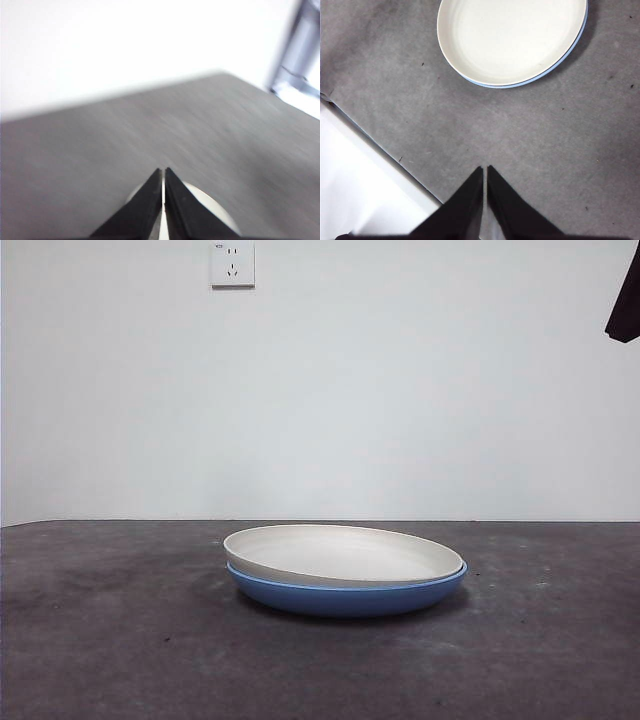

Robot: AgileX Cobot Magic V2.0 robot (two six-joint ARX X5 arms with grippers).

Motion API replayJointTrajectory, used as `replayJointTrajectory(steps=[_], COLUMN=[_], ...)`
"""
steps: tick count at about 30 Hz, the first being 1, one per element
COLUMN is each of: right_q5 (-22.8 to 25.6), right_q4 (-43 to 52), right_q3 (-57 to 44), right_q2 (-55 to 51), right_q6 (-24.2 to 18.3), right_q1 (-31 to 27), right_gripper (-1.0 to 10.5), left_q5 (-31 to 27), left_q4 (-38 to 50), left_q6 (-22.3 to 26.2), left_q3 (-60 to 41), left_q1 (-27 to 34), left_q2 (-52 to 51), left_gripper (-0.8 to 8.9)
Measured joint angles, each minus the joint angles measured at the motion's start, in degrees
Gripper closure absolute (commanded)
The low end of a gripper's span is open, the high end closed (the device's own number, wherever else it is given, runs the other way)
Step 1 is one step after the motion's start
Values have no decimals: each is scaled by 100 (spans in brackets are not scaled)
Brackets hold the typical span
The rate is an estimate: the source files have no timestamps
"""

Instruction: Pick up the white plate, put it on the blue plate, put it on desk

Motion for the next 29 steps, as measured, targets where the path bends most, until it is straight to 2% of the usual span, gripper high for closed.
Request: replayJointTrajectory(steps=[3,7,10,13,20,29], right_q5=[0,0,0,0,0,0], right_q4=[0,0,0,0,0,0], right_q3=[0,0,0,0,0,0], right_q2=[0,0,0,0,0,0], right_q6=[0,0,0,0,0,0], right_q1=[0,0,0,0,0,0], right_gripper=[939,939,939,939,939,939], left_q5=[-227,-1038,-1733,-2122,-2153,-2153], left_q4=[710,1388,1598,1593,1561,1075], left_q6=[151,260,275,275,264,249], left_q3=[-625,-1576,-2260,-2868,-4131,-4894], left_q1=[662,1263,1554,1766,2046,2055], left_q2=[-588,-1532,-2229,-2835,-3842,-4293], left_gripper=[805,804,805,805,805,805])
